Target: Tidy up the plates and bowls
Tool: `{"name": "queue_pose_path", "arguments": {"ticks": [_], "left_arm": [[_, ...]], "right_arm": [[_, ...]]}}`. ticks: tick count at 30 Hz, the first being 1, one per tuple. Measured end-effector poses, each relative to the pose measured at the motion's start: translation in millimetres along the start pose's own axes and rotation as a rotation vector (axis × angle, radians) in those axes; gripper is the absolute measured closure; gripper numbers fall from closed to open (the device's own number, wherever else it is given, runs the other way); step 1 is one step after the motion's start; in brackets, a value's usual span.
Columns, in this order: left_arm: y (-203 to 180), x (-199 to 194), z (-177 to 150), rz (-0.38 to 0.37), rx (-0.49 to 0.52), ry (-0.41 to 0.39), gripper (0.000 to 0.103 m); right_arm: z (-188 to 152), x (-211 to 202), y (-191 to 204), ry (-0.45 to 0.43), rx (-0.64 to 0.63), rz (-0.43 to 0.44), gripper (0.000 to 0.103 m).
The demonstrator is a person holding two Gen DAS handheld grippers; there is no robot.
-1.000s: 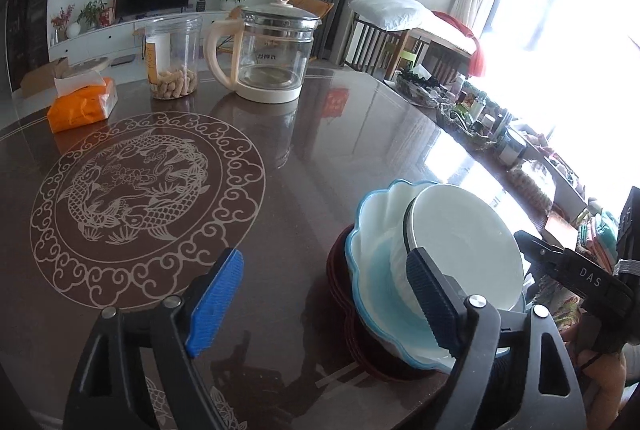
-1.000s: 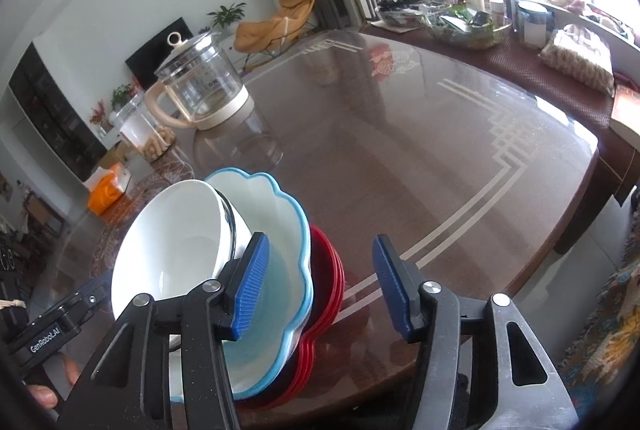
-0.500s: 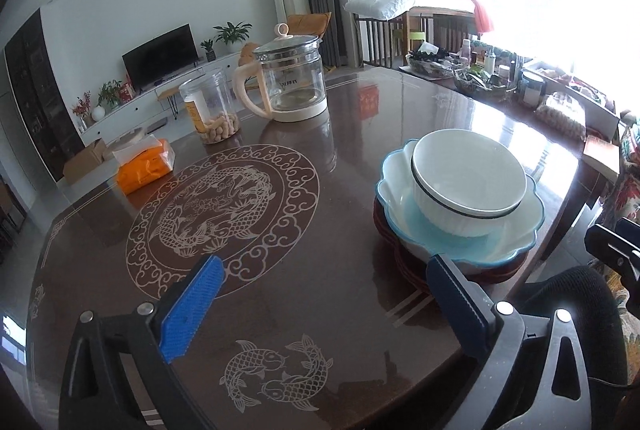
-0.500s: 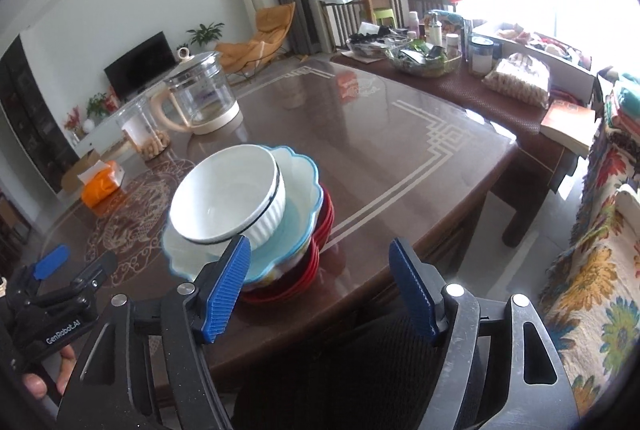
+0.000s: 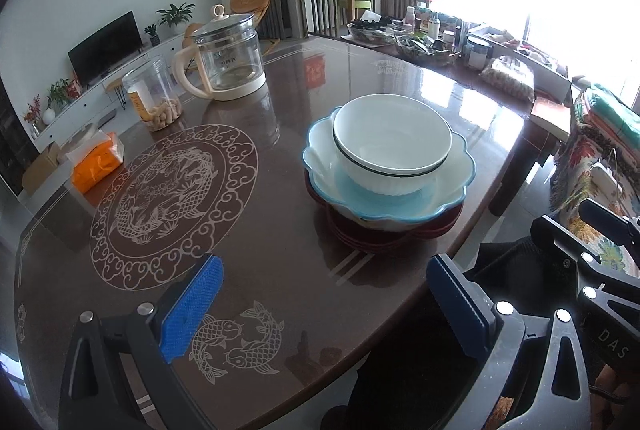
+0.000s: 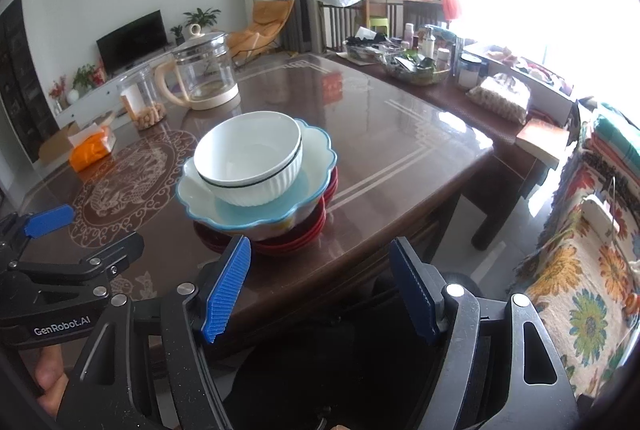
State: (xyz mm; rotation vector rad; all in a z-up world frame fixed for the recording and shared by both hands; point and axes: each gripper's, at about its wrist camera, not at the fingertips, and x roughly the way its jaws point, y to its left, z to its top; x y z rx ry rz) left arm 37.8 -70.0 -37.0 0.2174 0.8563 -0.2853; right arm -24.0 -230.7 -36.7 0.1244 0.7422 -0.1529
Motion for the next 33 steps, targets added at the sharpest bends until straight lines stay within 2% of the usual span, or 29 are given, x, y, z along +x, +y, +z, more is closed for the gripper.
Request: {"name": "queue_pose_path", "arguments": {"ticks": [3, 10, 17, 25, 33], "left_arm": [[-8.8, -3.0, -2.5, 0.021, 0.014, 0.016, 0.002], [-6.1, -13.7, -11.4, 0.058, -0.040, 0.029, 0.002], [-6.9, -21.3, -25.2, 0.023, -0.129, 0.052, 0.002], [-16.0, -38.4, -29.1, 0.059, -0.119, 0.040, 0.002], [-18.8, -36.6, -32.7, 0.065, -0.122, 0.055, 0.002]], "right_arm": [[-5.9, -4.8, -2.6, 0.005, 0.005, -0.019, 0.027], [-11.4, -12.1, -8.9, 0.006, 0.011, -0.009, 0.027], [-18.3, -20.0, -4.4, 0.048, -0.031, 0.040, 0.027], [-24.5, -33.6, -3.7, 0.033, -0.061, 0.050, 0.027], [-28.8, -31.8, -7.6, 0.039, -0.050, 0.040, 0.027]]}}
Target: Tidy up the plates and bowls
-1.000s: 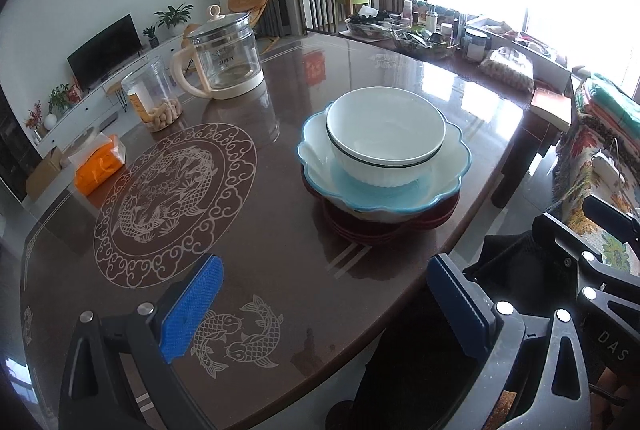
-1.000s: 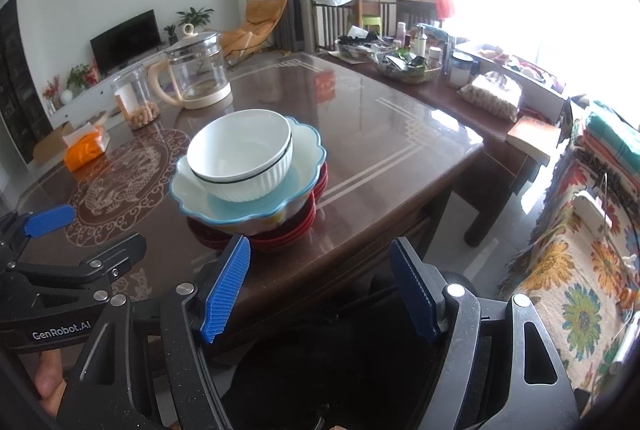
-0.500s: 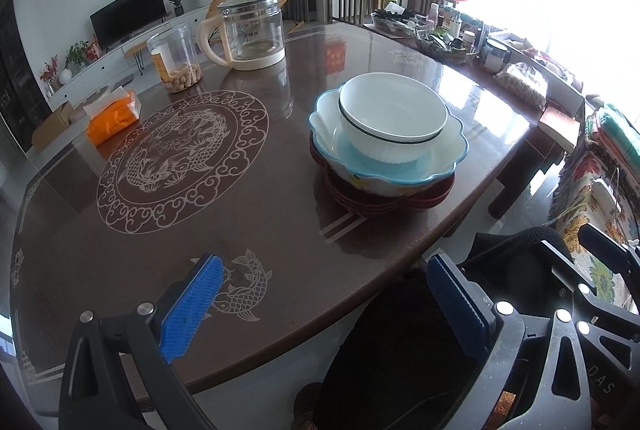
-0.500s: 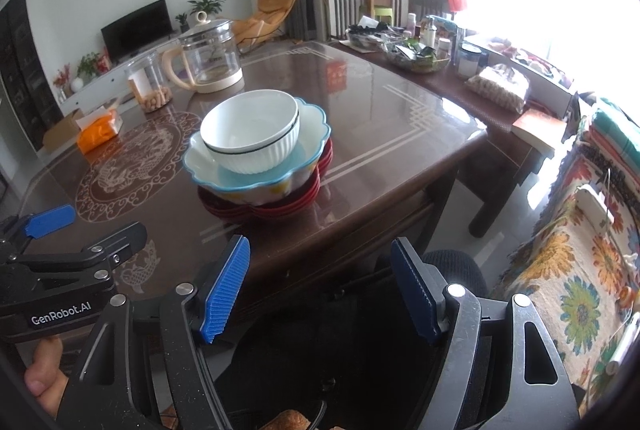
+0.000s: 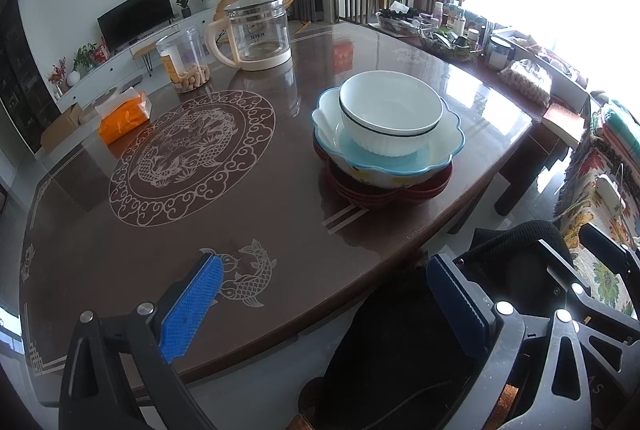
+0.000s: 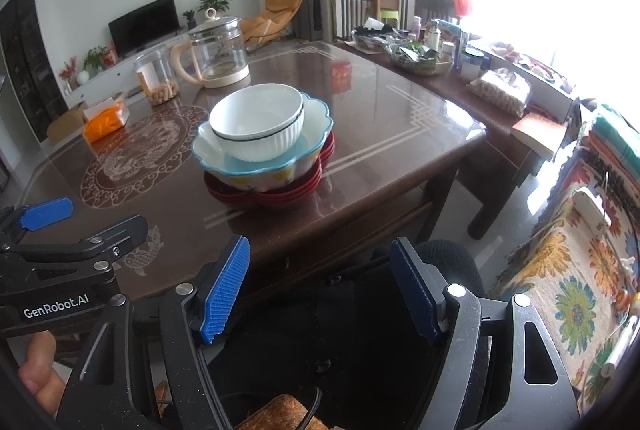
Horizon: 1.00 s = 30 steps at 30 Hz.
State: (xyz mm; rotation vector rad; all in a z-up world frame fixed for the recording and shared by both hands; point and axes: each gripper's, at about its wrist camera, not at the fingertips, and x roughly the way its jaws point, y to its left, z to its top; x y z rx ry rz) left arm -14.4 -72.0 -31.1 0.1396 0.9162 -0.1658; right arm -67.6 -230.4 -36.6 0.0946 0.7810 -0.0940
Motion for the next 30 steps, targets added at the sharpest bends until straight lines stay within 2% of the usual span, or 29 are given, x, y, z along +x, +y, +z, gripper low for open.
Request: {"name": "queue_pose_path", "arguments": {"ticks": [30], "left_arm": [[-0.1, 21.7, -0.9, -0.025, -0.003, 0.039, 0.002]], "right_arm": [[4.3, 6.1, 2.8, -0.016, -0.010, -0.036, 0.026]]}}
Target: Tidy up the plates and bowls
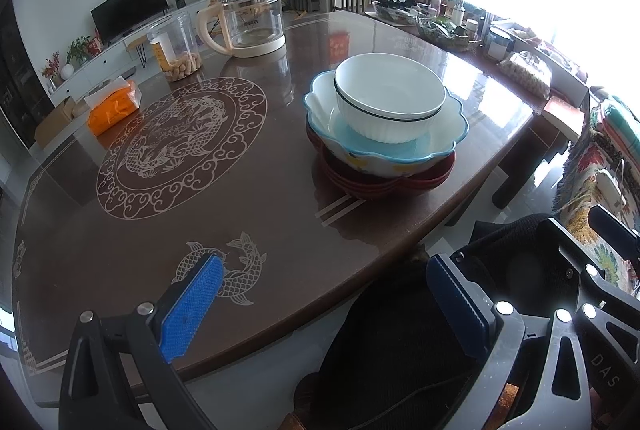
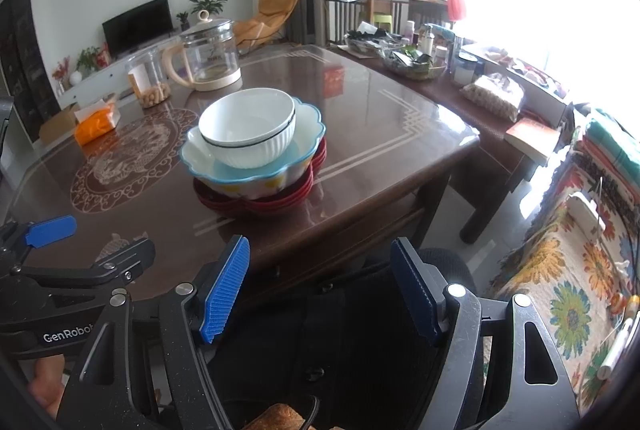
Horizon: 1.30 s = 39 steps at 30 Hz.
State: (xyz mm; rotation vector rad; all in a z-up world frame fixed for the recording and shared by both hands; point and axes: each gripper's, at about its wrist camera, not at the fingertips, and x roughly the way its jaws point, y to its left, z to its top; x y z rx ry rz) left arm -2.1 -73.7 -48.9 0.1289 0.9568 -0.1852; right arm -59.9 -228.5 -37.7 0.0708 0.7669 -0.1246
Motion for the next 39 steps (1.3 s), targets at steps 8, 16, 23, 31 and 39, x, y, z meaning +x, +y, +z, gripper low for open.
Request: {"name": "queue_pose_path", "arguments": {"ticks": [8, 16, 23, 31, 39], "left_arm": [[1.6, 1.5, 1.3, -0.003, 0.001, -0.002, 0.002], [3.5, 4.4, 2.4, -0.009, -0.001, 0.003, 0.002], [4.7, 5.4, 2.3, -0.010, -0.001, 0.001, 0.002], [4.9, 5.8, 2.6, -0.009, 0.001, 0.000, 0.002], [5.0, 5.5, 2.1, -0.013, -0.001, -0.001, 0.002]], "right_arm": [[3.8, 1.8, 1.2, -0.001, -0.005, -0.017, 0.026], [5.5, 0.8, 4.0, -0.011, -0.018, -0.035, 0.026], [5.6, 2.0, 4.7, -0.008, -0.020, -0.039, 0.026], [5.8, 2.4, 5.2, -0.006, -0.019, -0.039, 0.026], [4.9, 2.7, 4.5, -0.003, -0.016, -0.038, 0.026]]}}
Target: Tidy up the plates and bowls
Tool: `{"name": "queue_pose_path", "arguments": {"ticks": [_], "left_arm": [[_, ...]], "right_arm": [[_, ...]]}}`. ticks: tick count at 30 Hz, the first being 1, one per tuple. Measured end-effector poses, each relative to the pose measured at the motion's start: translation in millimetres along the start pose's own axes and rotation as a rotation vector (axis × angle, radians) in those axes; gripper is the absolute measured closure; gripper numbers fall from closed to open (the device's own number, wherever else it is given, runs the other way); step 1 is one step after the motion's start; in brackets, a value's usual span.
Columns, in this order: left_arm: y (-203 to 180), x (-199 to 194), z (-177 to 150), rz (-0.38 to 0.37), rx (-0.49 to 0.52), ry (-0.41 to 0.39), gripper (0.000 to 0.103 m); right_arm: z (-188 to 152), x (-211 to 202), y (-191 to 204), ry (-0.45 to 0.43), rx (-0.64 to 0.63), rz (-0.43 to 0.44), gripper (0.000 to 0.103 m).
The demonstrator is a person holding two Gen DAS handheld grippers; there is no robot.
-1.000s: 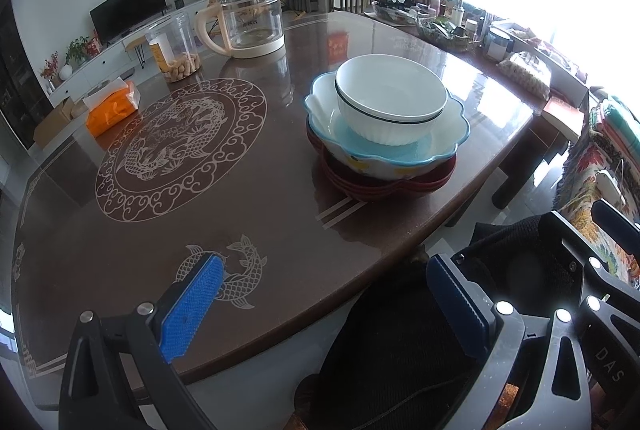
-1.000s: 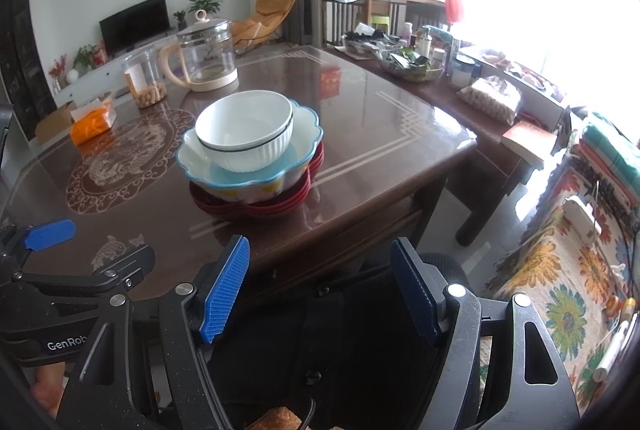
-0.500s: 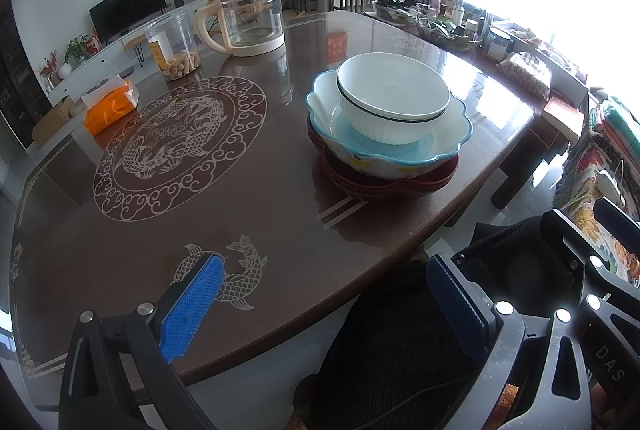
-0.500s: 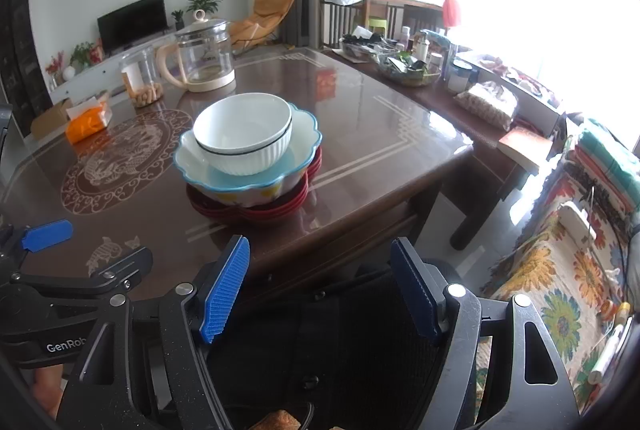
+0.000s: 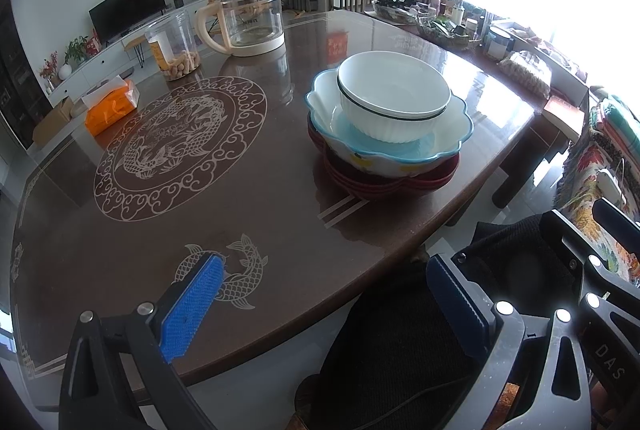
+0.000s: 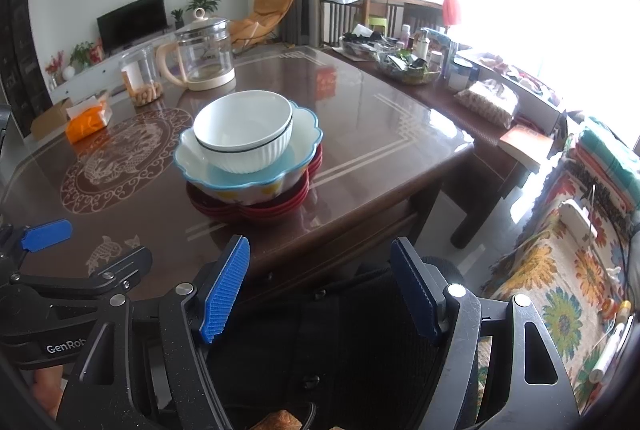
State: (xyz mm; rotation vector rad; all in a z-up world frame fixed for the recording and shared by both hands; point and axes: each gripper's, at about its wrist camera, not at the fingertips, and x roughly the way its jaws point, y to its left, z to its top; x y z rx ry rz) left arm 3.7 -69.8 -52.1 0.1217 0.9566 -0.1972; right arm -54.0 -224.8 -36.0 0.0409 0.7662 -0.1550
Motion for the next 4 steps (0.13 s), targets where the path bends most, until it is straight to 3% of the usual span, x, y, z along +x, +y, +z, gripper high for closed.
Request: {"name": "queue_pose_path", "arguments": {"ticks": [4], "left_arm": [[-0.1, -1.7, -2.4, 0.017, 0.005, -0.021, 0.002]], "right_arm": [[-2.0, 0.5, -0.7, -0.004, 0.007, -0.002, 0.026]]}}
